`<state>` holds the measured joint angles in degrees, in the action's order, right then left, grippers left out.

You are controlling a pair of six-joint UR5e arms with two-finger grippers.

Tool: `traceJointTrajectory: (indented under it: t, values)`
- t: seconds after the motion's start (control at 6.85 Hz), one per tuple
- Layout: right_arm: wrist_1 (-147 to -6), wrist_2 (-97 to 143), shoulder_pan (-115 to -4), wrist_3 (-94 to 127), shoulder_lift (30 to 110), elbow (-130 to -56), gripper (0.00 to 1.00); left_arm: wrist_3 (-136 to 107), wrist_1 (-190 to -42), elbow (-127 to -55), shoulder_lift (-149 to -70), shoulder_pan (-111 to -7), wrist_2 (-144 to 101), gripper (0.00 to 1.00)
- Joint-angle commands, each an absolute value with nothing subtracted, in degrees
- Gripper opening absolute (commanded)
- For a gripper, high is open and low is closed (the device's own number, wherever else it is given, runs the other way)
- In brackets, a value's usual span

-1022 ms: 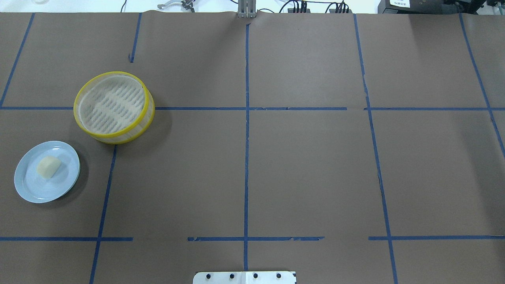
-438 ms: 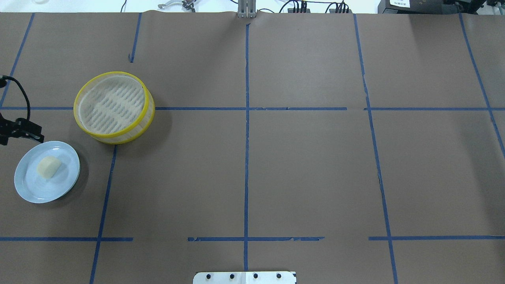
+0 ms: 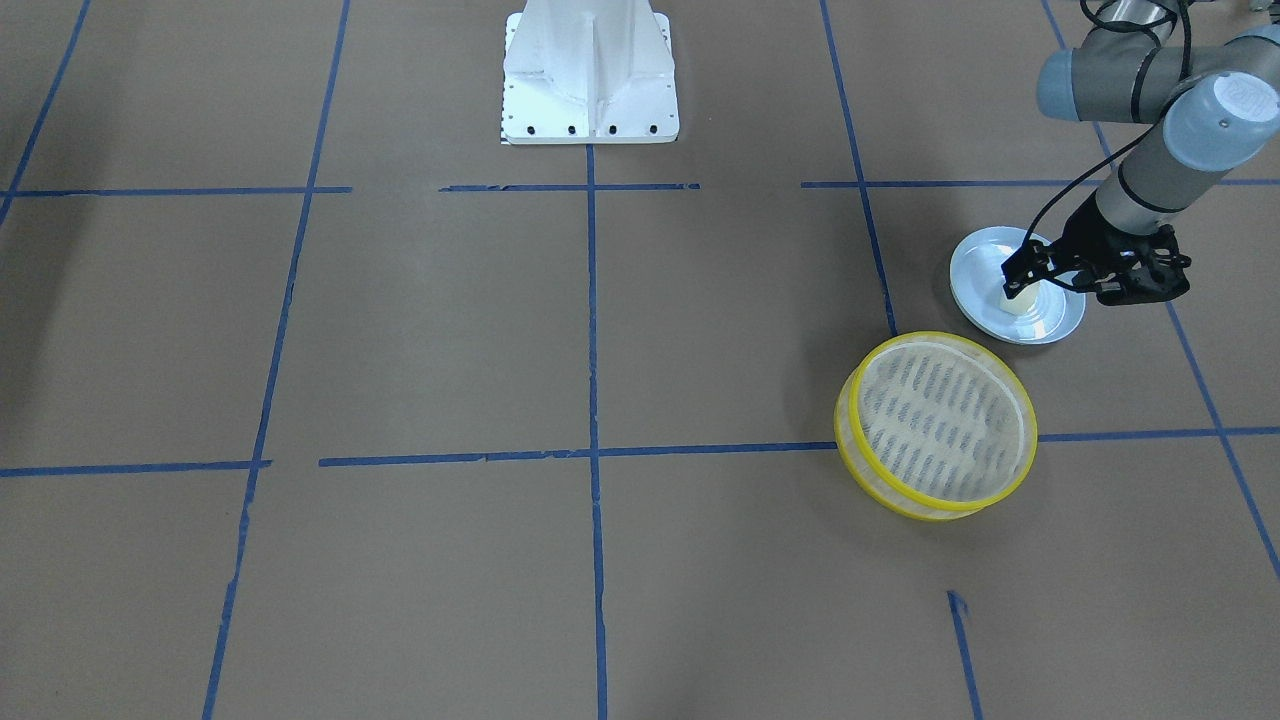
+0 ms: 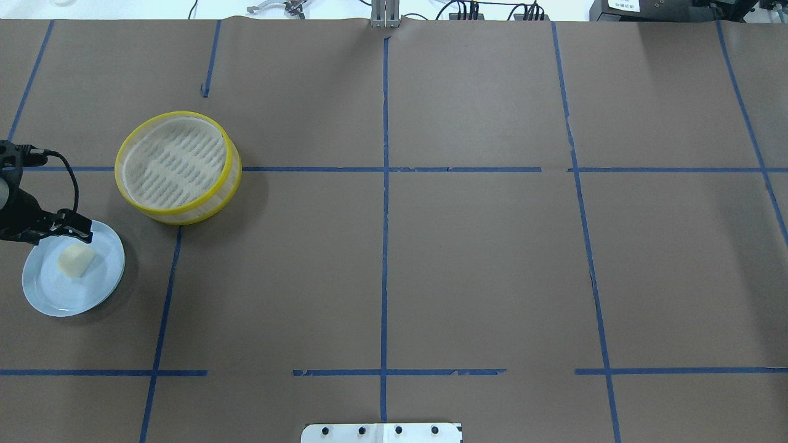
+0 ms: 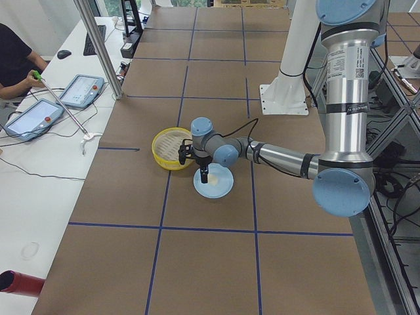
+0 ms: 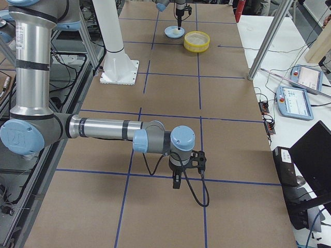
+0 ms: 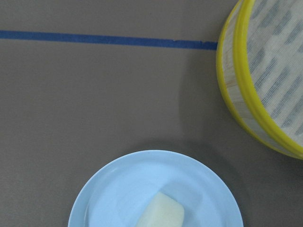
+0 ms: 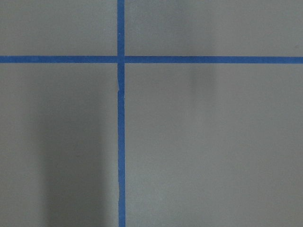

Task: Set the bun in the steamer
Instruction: 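Move the left gripper down over the pale bun on the blue plate, then close the left gripper on the bun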

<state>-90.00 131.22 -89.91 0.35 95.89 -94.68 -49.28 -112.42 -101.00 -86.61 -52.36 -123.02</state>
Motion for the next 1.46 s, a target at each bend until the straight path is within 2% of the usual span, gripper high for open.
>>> traceJointTrajectory:
  t: [0.0, 1.02, 1.17, 1.31]
  values:
    - [-90.0, 131.2, -89.9, 0.4, 95.9, -94.7, 1.0, -49.0, -112.8, -99.1, -86.9, -50.0, -122.3, 1.0]
    - [-90.0, 131.2, -89.9, 0.4, 95.9, -94.7, 1.0, -44.2, -112.9, -98.4, -86.1, -48.3, -123.1, 1.0]
    - [-90.0, 131.2, -89.9, 0.4, 95.9, -94.7, 1.0, -44.0, -112.9, -98.3, -86.1, -48.3, -123.0, 0.95]
    - [-90.0, 131.2, -89.9, 0.4, 95.9, -94.7, 1.0, -44.1, -113.0, -98.3, -86.1, -48.3, -123.1, 0.84]
